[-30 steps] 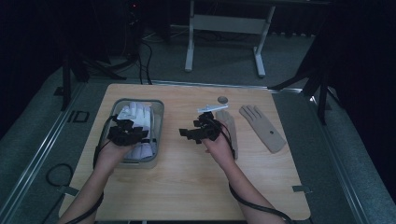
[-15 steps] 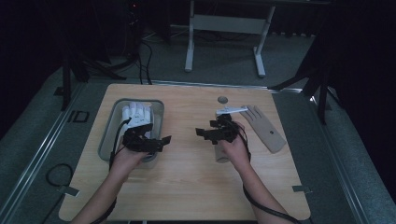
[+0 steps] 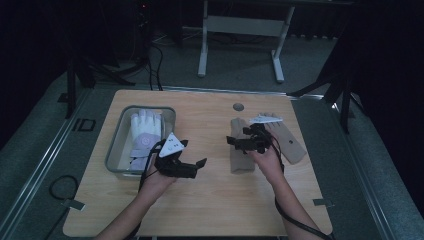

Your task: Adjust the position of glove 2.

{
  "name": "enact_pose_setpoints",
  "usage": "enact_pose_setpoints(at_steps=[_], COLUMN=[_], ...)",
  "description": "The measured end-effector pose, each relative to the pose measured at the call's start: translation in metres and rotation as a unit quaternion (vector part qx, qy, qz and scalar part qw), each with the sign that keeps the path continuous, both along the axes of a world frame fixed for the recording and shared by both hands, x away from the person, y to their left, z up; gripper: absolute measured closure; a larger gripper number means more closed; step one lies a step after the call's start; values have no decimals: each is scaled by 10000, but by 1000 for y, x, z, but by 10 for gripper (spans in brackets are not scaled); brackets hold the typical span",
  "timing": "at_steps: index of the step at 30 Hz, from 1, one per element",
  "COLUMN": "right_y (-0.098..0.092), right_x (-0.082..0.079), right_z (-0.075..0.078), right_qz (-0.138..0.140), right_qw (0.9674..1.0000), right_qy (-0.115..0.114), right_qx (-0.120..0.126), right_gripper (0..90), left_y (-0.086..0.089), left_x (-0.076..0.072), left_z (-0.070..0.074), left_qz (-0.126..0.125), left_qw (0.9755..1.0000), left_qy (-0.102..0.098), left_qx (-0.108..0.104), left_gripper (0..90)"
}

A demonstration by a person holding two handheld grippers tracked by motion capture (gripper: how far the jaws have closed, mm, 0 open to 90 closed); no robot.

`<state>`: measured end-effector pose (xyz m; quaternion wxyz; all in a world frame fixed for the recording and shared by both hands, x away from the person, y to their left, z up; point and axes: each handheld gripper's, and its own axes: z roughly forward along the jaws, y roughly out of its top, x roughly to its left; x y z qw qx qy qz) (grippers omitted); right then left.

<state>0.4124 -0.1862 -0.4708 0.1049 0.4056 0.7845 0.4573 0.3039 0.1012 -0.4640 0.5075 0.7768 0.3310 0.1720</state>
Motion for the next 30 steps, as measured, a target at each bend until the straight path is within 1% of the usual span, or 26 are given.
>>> enact_pose_setpoints(at_steps=[1, 2, 3, 4, 5, 6, 7, 9, 11, 12, 13, 14, 15, 16, 17, 18, 19, 20, 21, 22, 23, 24, 25, 27, 28, 30], right_y=[-4, -4, -8, -8, -12, -12, -16, -17, -20, -20, -21, -21, -21, -21, -21, -21, -19, -19, -17, -17, -15, -15, -13, -13, -12, -12], right_x=[1, 1, 2, 2, 4, 4, 6, 7, 10, 10, 12, 12, 15, 15, 17, 17, 20, 20, 21, 21, 23, 23, 24, 25, 26, 26], right_z=[-3, -3, -7, -7, -12, -12, -18, -20, -28, -28, -33, -33, -39, -39, -46, -46, -53, -53, -60, -60, -67, -67, -73, -76, -79, -81], right_qz=[-24, -24, -76, -76, -95, -95, -160, -213, -305, -305, -270, -270, -299, -299, -246, -246, -192, -192, -141, -141, -149, -149, -168, -183, -193, -198], right_qw=[10000, 10000, 9999, 9999, 9998, 9998, 9996, 9994, 9986, 9986, 9978, 9978, 9962, 9962, 9957, 9957, 9951, 9951, 9950, 9950, 9946, 9946, 9938, 9931, 9923, 9922], right_qy=[2, 2, -60, -60, -92, -92, -138, -146, -233, -233, -312, -312, -325, -325, -320, -320, -267, -267, -222, -222, -130, -130, -82, -57, -34, -42], right_qx=[-16, -16, -91, -91, -163, -163, -194, -221, -377, -377, -516, -516, -752, -752, -831, -831, -935, -935, -965, -965, -1019, -1019, -1097, -1154, -1227, -1234], right_gripper=[140, 140, 175, 175, 207, 207, 251, 264, 321, 321, 331, 331, 345, 345, 347, 347, 348, 348, 348, 348, 347, 347, 348, 348, 350, 350], left_y=[-6, -6, -11, -11, -14, -14, -17, -18, -20, -21, -22, -22, -23, -23, -24, -24, -24, -24, -24, -24, -23, -23, -23, -23, -23, -22], left_x=[-3, -3, -7, -7, -10, -10, -13, -15, -19, -21, -24, -24, -27, -27, -28, -28, -29, -30, -32, -32, -33, -33, -34, -35, -35, -35], left_z=[-7, -7, -14, -14, -21, -21, -27, -32, -38, -42, -49, -49, -55, -55, -60, -60, -62, -64, -66, -66, -67, -67, -68, -69, -70, -71], left_qz=[-75, -75, -118, -118, -198, -198, -227, -281, -364, -391, -414, -414, -408, -408, -379, -379, -341, -335, -326, -326, -327, -327, -339, -353, -365, -348], left_qw=[9999, 9999, 9998, 9998, 9997, 9997, 9996, 9995, 9992, 9991, 9990, 9990, 9990, 9990, 9991, 9991, 9991, 9991, 9991, 9991, 9990, 9990, 9988, 9985, 9985, 9985], left_qy=[-64, -64, -82, -82, -81, -81, -83, -51, -32, -25, 8, 8, 42, 42, 87, 87, 91, 95, 58, 58, 36, 36, 27, -3, -5, 8], left_qx=[61, 61, 137, 137, 139, 139, 168, 147, 152, 134, 165, 165, 198, 198, 191, 191, 215, 251, 267, 267, 313, 313, 343, 414, 407, 418], left_gripper=[97, 97, 97, 97, 97, 97, 97, 97, 97, 97, 97, 97, 96, 89, 69, 47, 29, 29, 25, 25, 25, 25, 25, 25, 25, 25])
